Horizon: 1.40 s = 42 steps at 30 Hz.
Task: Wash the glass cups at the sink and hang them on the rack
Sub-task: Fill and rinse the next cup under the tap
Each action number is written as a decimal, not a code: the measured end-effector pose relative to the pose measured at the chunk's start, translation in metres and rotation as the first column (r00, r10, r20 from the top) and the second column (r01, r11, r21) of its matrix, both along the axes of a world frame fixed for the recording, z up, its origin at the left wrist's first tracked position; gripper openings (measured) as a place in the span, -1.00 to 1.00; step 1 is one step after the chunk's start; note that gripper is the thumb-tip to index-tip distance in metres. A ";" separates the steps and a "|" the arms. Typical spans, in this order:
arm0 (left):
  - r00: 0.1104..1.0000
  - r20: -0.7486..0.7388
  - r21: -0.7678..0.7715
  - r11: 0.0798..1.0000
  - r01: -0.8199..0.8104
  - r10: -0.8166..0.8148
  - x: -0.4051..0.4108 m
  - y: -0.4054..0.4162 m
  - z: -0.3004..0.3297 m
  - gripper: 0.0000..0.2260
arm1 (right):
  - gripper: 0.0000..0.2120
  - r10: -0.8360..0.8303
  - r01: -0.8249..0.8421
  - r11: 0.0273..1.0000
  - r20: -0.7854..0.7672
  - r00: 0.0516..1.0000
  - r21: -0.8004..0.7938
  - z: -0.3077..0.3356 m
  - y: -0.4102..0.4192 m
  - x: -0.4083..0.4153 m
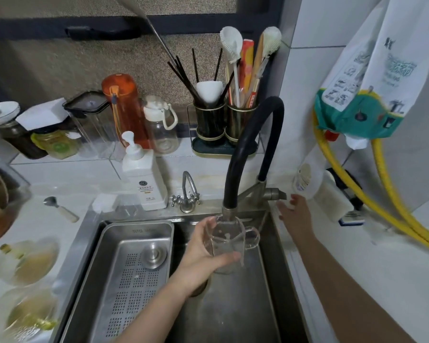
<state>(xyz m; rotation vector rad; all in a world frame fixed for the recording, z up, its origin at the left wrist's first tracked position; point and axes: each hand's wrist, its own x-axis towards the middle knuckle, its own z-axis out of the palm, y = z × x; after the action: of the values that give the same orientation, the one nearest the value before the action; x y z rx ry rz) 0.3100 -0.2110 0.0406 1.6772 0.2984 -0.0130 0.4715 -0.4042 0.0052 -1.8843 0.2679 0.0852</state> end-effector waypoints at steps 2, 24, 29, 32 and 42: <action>1.000 0.031 0.020 1.000 0.003 -0.004 0.003 0.000 -0.001 -0.29 | -0.44 0.001 -0.002 0.997 -0.018 1.000 -0.075 -0.003 0.003 0.016; 0.999 0.002 0.115 0.992 0.044 -0.045 0.017 -0.002 -0.010 -0.18 | -0.73 0.049 -0.029 0.897 0.035 0.998 -0.441 -0.039 -0.007 0.057; 0.998 -0.005 0.122 0.991 0.056 -0.056 0.017 -0.003 -0.013 -0.23 | -0.72 0.042 -0.020 0.906 0.044 0.998 -0.422 -0.041 -0.008 0.057; 0.999 -0.003 0.121 0.991 0.049 -0.049 0.017 -0.002 -0.012 -0.25 | -0.73 0.022 -0.015 0.920 0.012 1.000 -0.390 -0.035 -0.006 0.053; 0.995 -0.034 0.066 0.993 0.098 -0.096 0.010 0.028 -0.016 -0.24 | -0.73 0.520 -0.522 0.847 0.048 0.853 0.098 0.011 0.026 -0.091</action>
<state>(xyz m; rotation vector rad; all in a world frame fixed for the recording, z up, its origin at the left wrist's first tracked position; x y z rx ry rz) 0.3202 -0.1829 0.0241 1.7589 0.2424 -0.1026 0.3806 -0.3779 0.0160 -1.8026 -0.2698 0.4422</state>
